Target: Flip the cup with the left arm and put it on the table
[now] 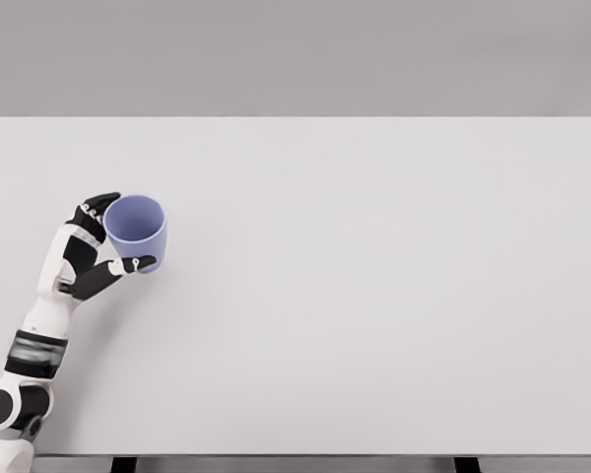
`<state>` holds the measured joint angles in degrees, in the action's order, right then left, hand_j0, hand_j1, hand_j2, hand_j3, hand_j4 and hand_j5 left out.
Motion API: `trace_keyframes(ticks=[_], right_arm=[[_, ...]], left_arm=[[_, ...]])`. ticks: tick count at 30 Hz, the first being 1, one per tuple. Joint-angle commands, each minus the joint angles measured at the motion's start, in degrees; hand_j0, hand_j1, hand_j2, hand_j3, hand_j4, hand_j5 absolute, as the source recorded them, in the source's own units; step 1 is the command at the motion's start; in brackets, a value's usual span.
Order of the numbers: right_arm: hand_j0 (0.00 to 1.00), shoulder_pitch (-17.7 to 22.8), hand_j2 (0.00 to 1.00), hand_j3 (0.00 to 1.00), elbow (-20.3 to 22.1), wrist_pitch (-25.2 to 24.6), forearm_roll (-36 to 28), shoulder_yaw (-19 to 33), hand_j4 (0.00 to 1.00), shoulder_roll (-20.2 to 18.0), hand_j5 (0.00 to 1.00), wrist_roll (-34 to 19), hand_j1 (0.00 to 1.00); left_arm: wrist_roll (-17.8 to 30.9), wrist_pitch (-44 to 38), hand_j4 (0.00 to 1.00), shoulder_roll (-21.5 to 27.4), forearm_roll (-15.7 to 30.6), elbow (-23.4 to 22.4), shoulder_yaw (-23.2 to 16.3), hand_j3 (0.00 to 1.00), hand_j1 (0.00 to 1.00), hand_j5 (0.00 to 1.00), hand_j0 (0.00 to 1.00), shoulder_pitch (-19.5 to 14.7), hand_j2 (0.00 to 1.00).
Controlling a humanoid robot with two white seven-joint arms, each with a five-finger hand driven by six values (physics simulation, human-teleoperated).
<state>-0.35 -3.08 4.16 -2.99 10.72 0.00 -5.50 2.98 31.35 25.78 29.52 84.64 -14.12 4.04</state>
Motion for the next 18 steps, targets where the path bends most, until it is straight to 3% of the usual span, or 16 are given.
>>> trace_keyframes(ticks=[1,10,13,18], right_arm=[[1.0,0.0,1.0,1.0,0.0,0.06,0.0,0.0,1.0,0.0,1.0,-0.03,1.0],[1.0,0.0,1.0,1.0,0.0,0.06,0.0,0.0,1.0,0.0,1.0,-0.03,1.0],[1.0,0.0,1.0,1.0,0.0,0.06,0.0,0.0,1.0,0.0,1.0,-0.03,1.0],[1.0,0.0,1.0,1.0,0.0,-0.03,0.0,0.0,1.0,0.0,1.0,-0.03,1.0]], left_arm=[[0.0,-0.07,0.6,-0.12,0.89,-0.8,-0.12,0.6,0.6,0.6,0.6,-0.09,0.6],[0.0,-0.33,0.63,-0.56,0.89,-0.88,-0.12,0.63,0.63,0.63,0.63,0.09,0.63],[0.0,-0.5,0.75,-0.56,0.63,-0.88,-0.12,0.75,0.75,0.75,0.75,0.09,0.75],[0.0,-0.5,0.85,-0.47,0.46,-0.88,-0.03,0.85,0.85,0.85,0.85,0.09,0.85]])
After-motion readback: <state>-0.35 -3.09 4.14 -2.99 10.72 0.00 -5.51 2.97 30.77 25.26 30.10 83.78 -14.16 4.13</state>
